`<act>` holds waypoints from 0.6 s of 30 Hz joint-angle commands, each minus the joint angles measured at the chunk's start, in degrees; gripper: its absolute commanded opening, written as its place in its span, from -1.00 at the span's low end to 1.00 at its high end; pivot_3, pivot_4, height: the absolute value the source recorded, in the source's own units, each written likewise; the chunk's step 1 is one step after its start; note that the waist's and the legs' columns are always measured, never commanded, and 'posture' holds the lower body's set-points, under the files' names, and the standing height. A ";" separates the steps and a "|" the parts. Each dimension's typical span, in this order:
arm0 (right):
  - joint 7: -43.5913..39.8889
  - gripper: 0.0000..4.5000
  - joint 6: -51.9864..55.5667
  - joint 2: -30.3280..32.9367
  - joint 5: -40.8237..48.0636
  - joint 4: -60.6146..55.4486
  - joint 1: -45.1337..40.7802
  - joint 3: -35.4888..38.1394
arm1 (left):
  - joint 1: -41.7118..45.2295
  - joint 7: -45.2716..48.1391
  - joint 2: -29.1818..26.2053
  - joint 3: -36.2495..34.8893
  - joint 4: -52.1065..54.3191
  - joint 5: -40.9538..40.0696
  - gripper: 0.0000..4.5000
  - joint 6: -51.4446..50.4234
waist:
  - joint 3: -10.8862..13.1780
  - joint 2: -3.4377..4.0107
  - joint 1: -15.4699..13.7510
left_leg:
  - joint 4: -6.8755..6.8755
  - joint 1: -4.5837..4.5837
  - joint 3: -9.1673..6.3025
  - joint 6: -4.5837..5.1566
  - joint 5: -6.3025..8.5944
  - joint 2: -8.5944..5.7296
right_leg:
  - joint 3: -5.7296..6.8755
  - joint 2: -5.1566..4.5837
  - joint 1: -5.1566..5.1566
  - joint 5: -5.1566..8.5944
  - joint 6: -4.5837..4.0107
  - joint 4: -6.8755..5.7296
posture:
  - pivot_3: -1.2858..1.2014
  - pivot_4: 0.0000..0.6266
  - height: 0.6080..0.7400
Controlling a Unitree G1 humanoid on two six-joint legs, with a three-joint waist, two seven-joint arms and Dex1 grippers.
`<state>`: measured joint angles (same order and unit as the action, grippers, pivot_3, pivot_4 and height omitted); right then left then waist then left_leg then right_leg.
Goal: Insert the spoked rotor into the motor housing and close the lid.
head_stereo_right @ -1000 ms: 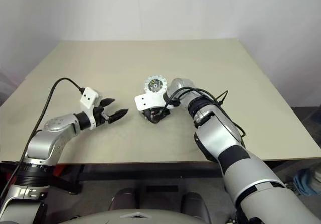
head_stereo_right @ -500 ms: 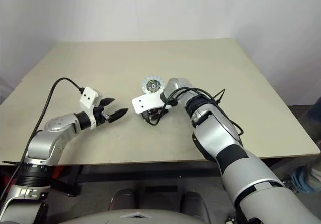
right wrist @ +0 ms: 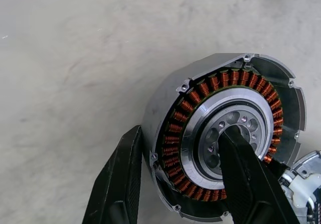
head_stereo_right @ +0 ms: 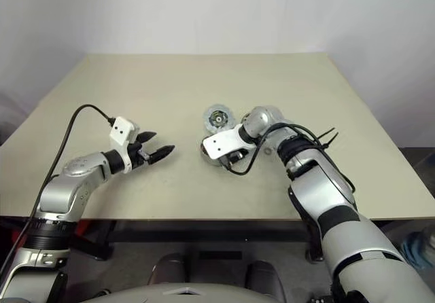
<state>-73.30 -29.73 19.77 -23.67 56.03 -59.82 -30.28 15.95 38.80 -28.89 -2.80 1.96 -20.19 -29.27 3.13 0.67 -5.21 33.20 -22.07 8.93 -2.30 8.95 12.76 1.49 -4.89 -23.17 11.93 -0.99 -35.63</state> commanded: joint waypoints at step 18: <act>-4.20 0.12 2.89 12.15 0.30 -11.51 8.79 -1.10 | 3.14 1.71 -0.48 0.21 -1.56 0.84 1.00 1.80 | -0.02 -0.05 -0.78 | 0.05 0.04 -0.03 0.01 0.00 -0.24 | 0.00 -0.25 0.42 0.02 0.04 0.10 | 0.03 -1.00 1.00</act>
<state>-75.66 -28.64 28.76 -21.01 42.90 -51.93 -30.09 17.67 40.00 -28.89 -2.23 -0.07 -19.62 -28.66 3.11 0.62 -5.99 33.25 -22.04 8.89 -2.28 8.96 12.46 1.49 -5.18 -22.75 11.95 -0.95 -35.53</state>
